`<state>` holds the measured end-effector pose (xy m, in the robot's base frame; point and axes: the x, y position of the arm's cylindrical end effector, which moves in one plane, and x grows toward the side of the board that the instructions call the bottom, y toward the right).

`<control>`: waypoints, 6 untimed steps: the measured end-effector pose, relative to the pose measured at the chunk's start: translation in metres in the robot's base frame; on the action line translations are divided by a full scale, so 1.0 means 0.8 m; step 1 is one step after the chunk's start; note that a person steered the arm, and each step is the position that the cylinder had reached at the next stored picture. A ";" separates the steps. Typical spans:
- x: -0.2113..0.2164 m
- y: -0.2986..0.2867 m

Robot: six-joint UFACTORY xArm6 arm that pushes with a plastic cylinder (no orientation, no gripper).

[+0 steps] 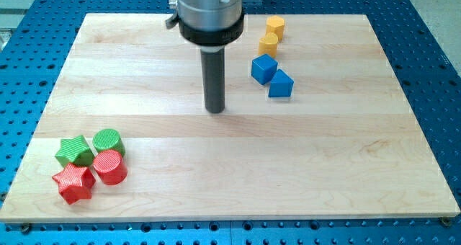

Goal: Adjust the yellow blocks and the blue blocks to form a vertical line

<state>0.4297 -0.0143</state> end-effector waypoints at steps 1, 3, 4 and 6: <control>-0.014 0.019; -0.053 0.032; -0.079 0.035; -0.084 0.072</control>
<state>0.3622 0.0435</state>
